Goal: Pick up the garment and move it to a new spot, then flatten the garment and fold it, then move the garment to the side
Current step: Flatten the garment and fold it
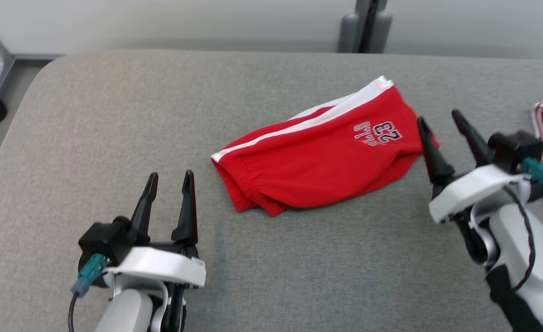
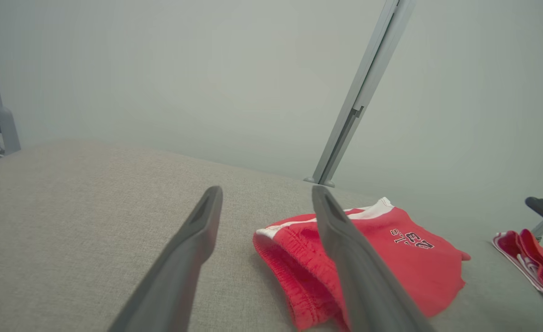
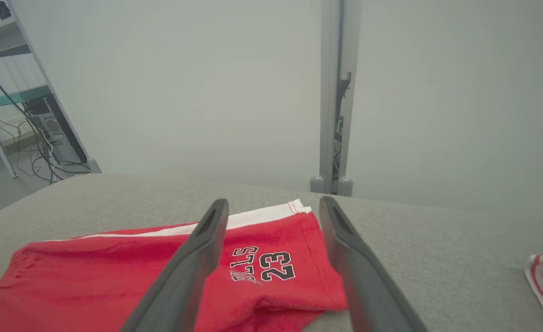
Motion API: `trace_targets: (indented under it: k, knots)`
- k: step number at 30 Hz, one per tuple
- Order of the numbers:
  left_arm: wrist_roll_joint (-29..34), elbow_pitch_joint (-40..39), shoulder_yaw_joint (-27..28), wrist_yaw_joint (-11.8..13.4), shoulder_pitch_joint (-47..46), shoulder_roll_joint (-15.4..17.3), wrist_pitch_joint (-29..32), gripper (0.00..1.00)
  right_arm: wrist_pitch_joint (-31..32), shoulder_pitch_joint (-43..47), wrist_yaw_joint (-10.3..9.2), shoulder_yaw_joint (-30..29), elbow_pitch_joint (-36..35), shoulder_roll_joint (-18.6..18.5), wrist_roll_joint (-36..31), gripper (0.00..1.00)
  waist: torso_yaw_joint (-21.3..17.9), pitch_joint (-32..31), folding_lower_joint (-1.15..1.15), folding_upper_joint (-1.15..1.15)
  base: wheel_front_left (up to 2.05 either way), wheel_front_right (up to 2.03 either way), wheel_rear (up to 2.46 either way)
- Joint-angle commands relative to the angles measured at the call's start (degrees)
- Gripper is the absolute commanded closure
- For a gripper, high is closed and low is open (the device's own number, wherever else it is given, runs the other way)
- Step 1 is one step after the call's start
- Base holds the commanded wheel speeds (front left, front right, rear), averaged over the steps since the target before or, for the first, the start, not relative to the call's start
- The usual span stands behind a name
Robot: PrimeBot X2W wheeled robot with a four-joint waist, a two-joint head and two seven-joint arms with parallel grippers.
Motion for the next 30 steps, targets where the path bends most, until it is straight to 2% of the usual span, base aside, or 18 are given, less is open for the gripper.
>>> trace_targets:
  k: [1,6,11,16,23,30]
  knots:
    - [0.94,-0.57,0.81,-0.20,1.46,0.21,-0.25,0.00,-0.22,2.30,-0.01,-1.22,-0.60,0.61,-0.48,0.00,-1.84,-2.06,0.00,0.00,0.00,0.00,0.00]
    - [3.18,-2.47,1.60,-0.22,5.03,0.05,-0.24,0.00,-0.23,6.39,-0.01,-3.15,-0.22,2.05,0.57,0.00,-2.85,-4.06,0.00,0.00,0.00,0.00,0.00]
    - [4.17,-4.86,0.38,0.48,7.48,-0.02,-0.24,0.00,-0.23,6.72,-0.01,-4.69,2.73,2.06,4.90,0.00,-2.07,-4.21,0.00,0.00,0.00,0.00,0.00]
    - [4.35,-6.84,-1.70,1.41,8.29,0.00,-0.24,0.00,-0.09,3.90,-0.01,-5.35,8.75,1.13,8.24,0.00,-0.10,-3.35,0.00,0.00,0.00,0.00,0.00]
    - [3.83,-8.58,-4.66,2.70,6.88,0.00,-0.25,0.00,3.83,-3.74,-0.01,-5.16,20.32,0.39,12.57,0.00,4.14,-0.53,0.00,0.00,0.00,0.00,0.00]
    - [3.56,-8.97,-6.73,3.30,5.16,-0.02,-0.25,0.00,6.70,-10.72,-0.01,-3.71,29.82,-0.90,14.07,0.00,8.05,2.78,0.00,0.00,0.00,0.00,0.00]
